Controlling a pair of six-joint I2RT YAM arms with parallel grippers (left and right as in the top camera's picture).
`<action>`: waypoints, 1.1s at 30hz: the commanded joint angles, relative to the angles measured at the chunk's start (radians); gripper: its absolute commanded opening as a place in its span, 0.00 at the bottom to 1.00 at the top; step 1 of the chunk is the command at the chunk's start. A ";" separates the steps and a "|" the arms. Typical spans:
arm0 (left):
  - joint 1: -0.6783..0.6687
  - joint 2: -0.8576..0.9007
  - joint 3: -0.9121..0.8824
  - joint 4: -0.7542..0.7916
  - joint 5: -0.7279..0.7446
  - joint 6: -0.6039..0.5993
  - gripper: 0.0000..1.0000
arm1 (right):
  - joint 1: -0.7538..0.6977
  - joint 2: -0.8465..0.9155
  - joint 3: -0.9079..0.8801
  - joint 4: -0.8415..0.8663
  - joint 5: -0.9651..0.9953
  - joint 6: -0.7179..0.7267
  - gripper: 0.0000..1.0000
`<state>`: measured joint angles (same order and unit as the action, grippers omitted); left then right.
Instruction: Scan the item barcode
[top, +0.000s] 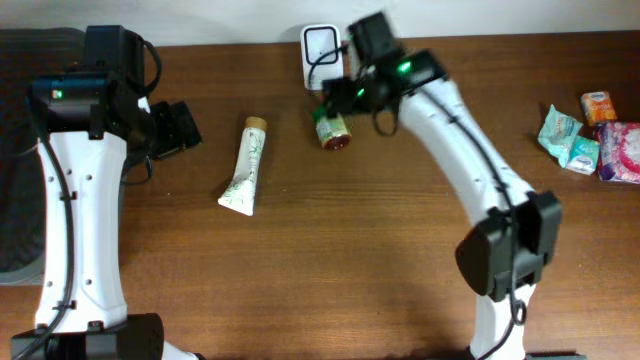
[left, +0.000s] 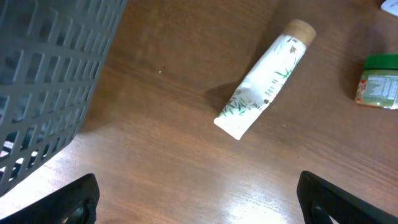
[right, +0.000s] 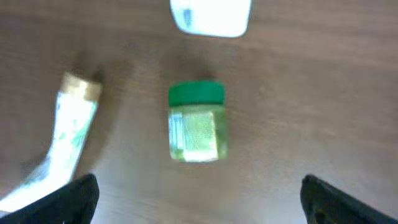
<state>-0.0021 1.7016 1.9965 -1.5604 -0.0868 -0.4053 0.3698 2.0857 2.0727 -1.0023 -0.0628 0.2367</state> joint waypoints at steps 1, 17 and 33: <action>0.007 -0.018 0.001 0.000 -0.008 -0.005 0.99 | -0.135 -0.034 0.175 -0.147 -0.067 0.007 0.99; -0.117 -0.015 0.001 0.436 0.562 0.084 0.99 | -0.502 -0.033 0.215 -0.397 -0.087 0.006 0.99; -0.396 0.515 0.090 0.816 0.100 -0.130 0.99 | -0.501 -0.033 0.215 -0.397 -0.087 0.006 0.99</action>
<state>-0.3500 2.1311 2.0727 -0.7525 0.1062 -0.2989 -0.1322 2.0693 2.2749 -1.3994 -0.1413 0.2359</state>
